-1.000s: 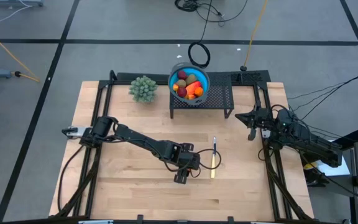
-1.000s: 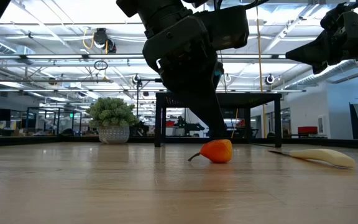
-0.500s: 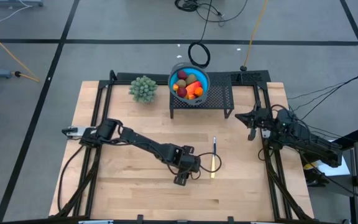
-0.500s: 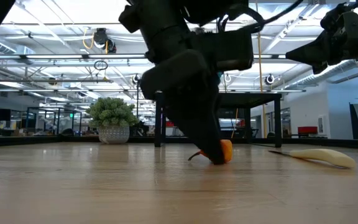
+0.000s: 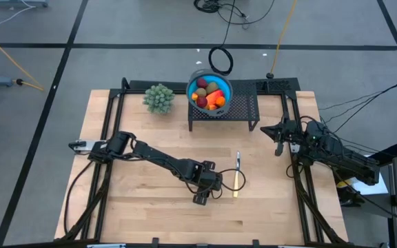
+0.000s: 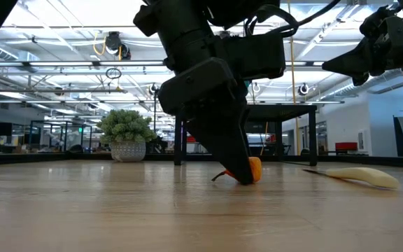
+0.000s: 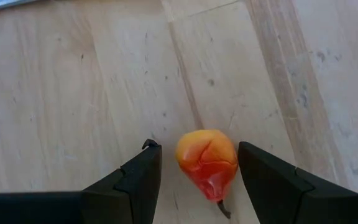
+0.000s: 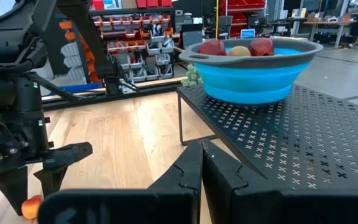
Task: Pick & Place Fruit
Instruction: Put the orange peach into the blue strainer bowl on the shelf
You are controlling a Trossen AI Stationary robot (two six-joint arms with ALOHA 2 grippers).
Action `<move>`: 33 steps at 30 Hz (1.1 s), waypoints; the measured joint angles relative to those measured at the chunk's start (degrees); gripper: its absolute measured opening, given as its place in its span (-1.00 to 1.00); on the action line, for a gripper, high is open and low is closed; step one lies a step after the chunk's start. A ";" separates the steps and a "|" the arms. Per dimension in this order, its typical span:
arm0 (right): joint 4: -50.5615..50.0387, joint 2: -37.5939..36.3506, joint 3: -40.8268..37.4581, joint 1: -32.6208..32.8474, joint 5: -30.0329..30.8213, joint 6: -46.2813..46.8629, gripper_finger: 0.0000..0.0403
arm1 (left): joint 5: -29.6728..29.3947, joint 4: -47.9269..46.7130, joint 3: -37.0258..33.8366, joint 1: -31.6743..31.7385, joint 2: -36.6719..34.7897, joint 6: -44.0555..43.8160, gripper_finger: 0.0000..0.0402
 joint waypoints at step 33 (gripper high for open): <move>0.22 0.00 0.00 -0.02 0.02 0.01 -1.00 | 0.73 -4.97 0.02 6.33 -14.06 -1.94 -0.38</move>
